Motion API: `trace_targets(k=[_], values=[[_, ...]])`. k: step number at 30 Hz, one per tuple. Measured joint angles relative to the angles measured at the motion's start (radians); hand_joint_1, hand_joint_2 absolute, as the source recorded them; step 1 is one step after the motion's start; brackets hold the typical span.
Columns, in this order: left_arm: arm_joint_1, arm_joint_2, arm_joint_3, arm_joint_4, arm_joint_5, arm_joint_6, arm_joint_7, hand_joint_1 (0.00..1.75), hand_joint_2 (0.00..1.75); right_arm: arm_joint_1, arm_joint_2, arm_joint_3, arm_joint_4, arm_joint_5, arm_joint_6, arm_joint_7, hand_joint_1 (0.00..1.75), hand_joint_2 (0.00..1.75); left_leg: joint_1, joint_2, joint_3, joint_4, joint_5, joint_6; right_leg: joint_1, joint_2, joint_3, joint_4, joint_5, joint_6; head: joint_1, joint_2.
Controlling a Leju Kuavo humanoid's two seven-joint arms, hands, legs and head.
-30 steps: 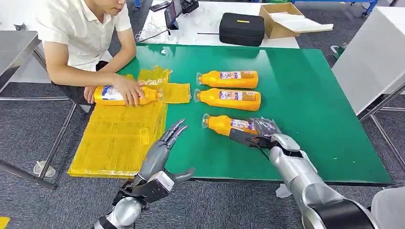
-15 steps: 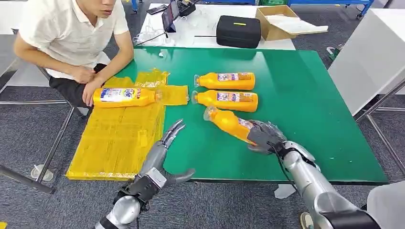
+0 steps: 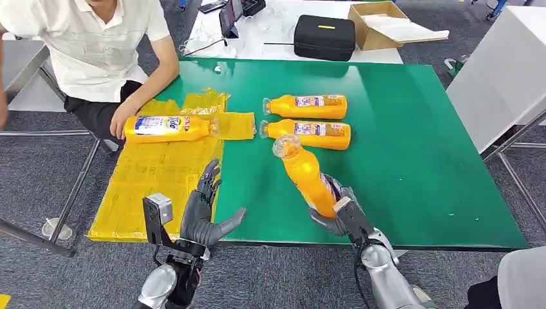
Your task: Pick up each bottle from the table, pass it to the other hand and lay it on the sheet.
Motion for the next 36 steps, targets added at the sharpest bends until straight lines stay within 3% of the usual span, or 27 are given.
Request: trace_targets(k=[6, 19, 36], values=[[-0.001, -0.004, 0.008, 0.018, 0.0, -0.039, 0.013, 0.0, 1.75, 0.012, 0.016, 0.007, -0.044, -0.01, 0.047, -0.007, 1.75, 1.75, -0.001, 0.0, -0.003, 0.0, 0.0, 0.0, -0.001, 0.0, -0.003, 0.0, 0.0, 0.0, 0.0, 0.0], [-0.052, -0.024, -0.039, 0.098, -0.045, -0.067, -0.012, 0.0, 1.75, -0.072, 0.071, 0.167, 0.0, 0.004, 0.123, 0.033, 1.75, 1.75, 0.0, 0.0, -0.004, 0.0, 0.0, 0.0, 0.0, 0.0, -0.005, 0.0, 0.0, 0.0, 0.0, 0.0], [-0.103, -0.045, -0.008, 0.164, 0.115, -0.114, 0.036, 0.0, 1.75, -0.155, 0.105, 0.385, 0.097, 0.07, 0.079, 0.044, 1.75, 1.75, 0.0, 0.0, -0.006, 0.0, 0.0, 0.0, 0.0, -0.001, -0.006, 0.001, 0.0, 0.0, 0.0, 0.0]])
